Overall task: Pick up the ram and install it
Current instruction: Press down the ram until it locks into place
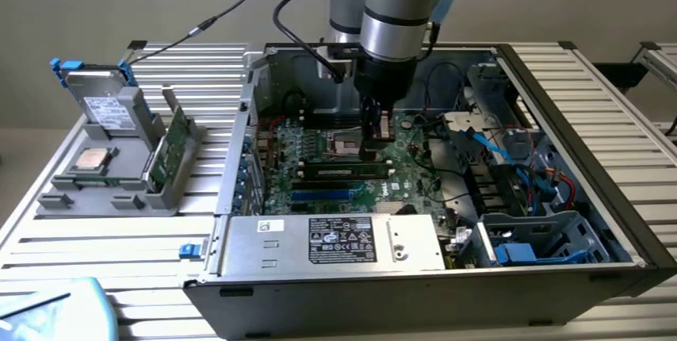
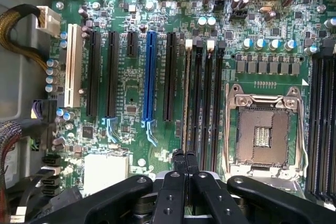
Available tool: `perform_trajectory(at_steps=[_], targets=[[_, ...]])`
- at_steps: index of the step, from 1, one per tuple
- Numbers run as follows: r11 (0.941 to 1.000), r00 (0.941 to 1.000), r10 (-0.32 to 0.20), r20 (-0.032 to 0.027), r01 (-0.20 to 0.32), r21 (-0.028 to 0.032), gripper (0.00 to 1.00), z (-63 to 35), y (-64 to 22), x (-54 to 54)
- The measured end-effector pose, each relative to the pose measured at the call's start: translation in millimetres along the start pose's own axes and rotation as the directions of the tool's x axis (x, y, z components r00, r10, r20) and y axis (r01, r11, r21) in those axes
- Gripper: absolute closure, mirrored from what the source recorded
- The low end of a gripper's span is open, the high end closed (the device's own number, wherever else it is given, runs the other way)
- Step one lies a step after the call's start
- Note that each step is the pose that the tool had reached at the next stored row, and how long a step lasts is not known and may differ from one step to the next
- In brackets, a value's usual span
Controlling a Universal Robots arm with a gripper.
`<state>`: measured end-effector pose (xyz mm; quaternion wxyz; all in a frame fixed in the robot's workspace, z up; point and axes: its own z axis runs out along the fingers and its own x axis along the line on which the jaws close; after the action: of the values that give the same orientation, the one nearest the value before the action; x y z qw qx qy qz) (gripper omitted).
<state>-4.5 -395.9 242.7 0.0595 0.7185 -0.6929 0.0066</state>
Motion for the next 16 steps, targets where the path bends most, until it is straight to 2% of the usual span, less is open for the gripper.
perform_trajectory(at_steps=[4,11,16], targets=[[1.0,1.0,0.0,0.0,0.0,0.0001,0.89,6.6,-4.5,-0.5],[1.0,1.0,0.0,-0.0011,0.0,-0.0003,0.89,15.3,-7.2,-1.1],[1.0,1.0,0.0,0.0,0.0,0.0,0.89,16.4,-7.5,-1.4]])
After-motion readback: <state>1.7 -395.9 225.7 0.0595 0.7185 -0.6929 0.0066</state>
